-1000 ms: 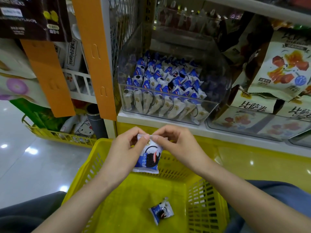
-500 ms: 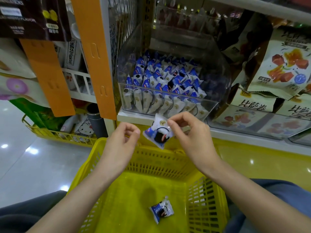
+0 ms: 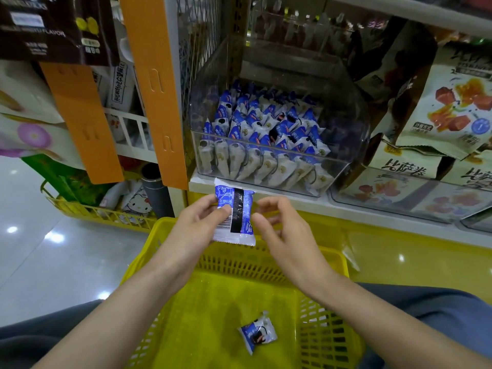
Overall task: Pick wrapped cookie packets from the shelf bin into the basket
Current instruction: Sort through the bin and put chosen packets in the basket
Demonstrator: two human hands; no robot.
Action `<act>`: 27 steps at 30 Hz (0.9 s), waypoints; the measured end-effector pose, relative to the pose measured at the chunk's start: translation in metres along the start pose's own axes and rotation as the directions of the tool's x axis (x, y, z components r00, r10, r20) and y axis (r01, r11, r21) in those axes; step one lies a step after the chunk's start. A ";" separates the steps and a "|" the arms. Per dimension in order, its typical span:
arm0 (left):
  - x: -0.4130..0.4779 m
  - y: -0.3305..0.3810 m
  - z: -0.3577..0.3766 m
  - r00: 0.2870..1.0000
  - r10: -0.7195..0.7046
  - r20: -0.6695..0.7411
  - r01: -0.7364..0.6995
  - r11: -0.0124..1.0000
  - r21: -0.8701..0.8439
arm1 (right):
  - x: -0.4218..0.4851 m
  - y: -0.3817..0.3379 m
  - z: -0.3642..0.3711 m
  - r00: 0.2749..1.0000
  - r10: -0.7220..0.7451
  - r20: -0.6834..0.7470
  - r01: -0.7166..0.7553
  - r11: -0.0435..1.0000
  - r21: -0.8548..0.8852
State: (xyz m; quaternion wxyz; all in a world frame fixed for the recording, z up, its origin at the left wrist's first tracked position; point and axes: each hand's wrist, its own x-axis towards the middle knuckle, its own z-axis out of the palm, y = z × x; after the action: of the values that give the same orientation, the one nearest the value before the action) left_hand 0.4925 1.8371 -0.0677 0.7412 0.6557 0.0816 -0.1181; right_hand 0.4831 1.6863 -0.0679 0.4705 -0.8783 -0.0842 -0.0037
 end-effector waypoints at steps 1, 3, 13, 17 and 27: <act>-0.001 0.001 0.000 1.000 0.012 0.029 -0.012 1.000 0.011 | 0.004 -0.001 0.000 0.989 0.135 0.055 -0.142 0.976 0.167; -0.003 0.001 0.001 0.995 0.042 0.088 -0.045 0.998 0.038 | 0.008 -0.003 -0.003 0.941 0.267 0.206 -0.330 0.859 0.392; -0.002 -0.012 0.002 0.893 0.447 0.053 -0.402 0.738 0.542 | 0.008 -0.012 0.002 0.926 0.297 0.235 -0.378 0.715 0.588; -0.001 -0.010 -0.002 0.897 0.434 0.088 -0.412 0.747 0.521 | 0.008 -0.013 0.001 0.928 0.295 0.226 -0.371 0.699 0.611; -0.005 -0.018 -0.005 0.864 0.479 0.155 -0.430 0.542 0.722 | 0.007 -0.008 0.008 0.931 0.271 0.246 -0.366 0.716 0.594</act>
State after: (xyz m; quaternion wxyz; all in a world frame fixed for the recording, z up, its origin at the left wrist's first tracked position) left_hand 0.4828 1.8405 -0.0844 0.4145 0.8985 -0.1232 0.0752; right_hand 0.4879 1.6977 -0.0652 0.7234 -0.6686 0.0392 0.1679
